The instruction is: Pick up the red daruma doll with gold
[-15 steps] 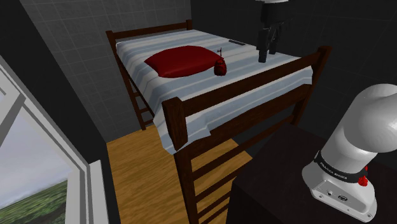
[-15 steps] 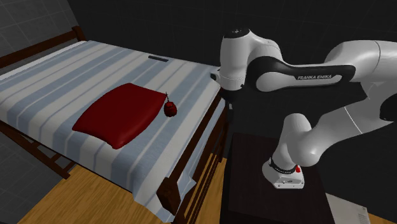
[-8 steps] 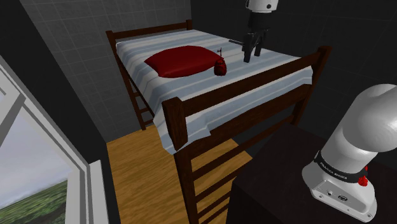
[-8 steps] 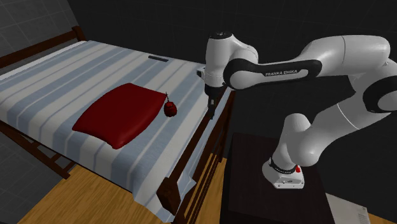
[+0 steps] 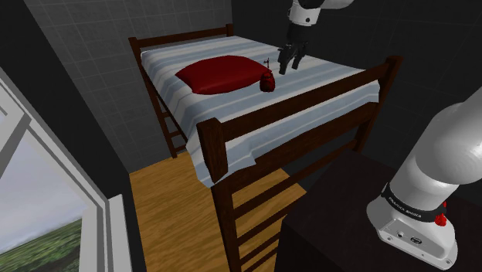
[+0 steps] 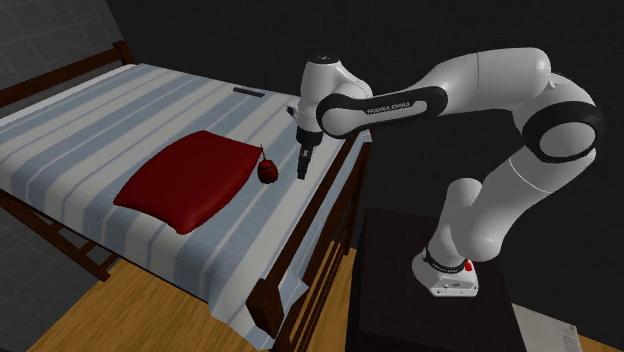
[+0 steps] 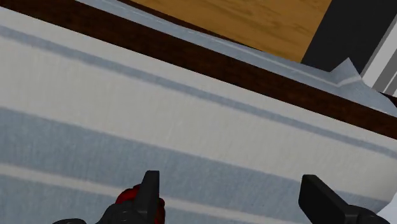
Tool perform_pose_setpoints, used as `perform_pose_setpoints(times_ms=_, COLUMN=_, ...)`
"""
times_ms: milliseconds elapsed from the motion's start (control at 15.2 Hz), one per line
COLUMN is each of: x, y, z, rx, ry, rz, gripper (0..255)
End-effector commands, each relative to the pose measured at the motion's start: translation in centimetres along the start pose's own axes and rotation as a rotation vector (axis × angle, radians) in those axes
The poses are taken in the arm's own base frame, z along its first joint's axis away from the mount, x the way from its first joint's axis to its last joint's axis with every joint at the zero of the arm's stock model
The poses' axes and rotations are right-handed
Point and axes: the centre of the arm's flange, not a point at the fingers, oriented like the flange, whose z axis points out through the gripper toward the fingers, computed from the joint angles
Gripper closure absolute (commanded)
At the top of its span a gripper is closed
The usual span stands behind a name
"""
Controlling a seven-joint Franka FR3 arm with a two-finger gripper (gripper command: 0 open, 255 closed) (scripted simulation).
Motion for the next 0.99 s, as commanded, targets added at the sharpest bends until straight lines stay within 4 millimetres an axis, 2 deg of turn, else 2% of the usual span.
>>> perform_pose_setpoints(times_ms=0, x=1.5, y=1.2, z=0.9, rx=0.010, ry=0.031, rz=0.006, gripper=0)
perform_pose_setpoints(times_ms=792, x=12.1, y=9.7, z=5.5, rx=0.074, ry=0.200, rz=0.043, gripper=0)
perform_pose_setpoints(times_ms=924, x=12.1, y=9.8, z=6.0, rx=0.074, ry=0.201, rz=0.043, gripper=0)
